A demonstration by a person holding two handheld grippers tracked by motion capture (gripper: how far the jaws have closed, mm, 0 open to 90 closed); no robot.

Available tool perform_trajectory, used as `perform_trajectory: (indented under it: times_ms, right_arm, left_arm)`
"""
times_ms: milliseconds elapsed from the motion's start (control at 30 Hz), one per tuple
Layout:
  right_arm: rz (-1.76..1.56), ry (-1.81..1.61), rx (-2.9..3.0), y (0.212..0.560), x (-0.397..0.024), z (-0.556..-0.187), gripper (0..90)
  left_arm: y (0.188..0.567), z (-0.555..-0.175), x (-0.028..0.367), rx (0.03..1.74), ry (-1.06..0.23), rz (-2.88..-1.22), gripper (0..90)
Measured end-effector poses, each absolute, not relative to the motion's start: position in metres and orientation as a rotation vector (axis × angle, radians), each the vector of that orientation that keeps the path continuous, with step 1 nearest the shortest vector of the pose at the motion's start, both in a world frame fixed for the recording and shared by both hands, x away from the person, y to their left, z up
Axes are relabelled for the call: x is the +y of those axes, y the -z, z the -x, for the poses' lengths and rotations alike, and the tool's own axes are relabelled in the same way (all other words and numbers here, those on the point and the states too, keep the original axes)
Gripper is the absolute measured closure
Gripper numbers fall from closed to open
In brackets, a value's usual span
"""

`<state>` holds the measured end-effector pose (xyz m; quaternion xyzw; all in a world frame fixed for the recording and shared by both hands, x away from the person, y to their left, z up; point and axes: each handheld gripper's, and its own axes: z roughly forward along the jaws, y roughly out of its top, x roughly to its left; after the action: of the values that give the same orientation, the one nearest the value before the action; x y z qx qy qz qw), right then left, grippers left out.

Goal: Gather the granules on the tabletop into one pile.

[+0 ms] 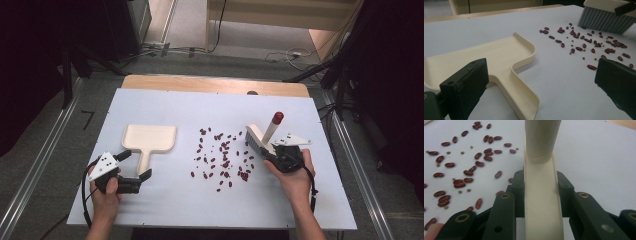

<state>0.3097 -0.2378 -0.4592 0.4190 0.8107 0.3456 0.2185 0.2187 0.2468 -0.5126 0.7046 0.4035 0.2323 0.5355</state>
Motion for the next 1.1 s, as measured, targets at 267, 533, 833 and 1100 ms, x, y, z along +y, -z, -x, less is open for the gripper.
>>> perform_trajectory:
  times_ms: [267,533,833,1100]
  right_arm:
    - [-1.108,-0.98,2.268,0.455,-0.227,-0.302,65.6]
    - [-1.139,-1.007,2.205,0.445,-0.236,-0.321,65.5]
    - [-1.089,-0.904,2.238,0.454,-0.225,-0.356,65.5]
    - [-1.015,-0.937,2.326,0.456,-0.212,-0.34,65.5]
  left_arm:
    - [0.513,-0.219,0.246,0.959,-0.543,-1.684,0.0]
    - [0.514,-0.22,0.247,0.954,-0.526,-1.674,0.0]
    - [0.514,-0.22,0.249,0.95,-0.51,-1.669,0.0]
    - [0.514,-0.221,0.249,0.951,-0.504,-1.672,0.0]
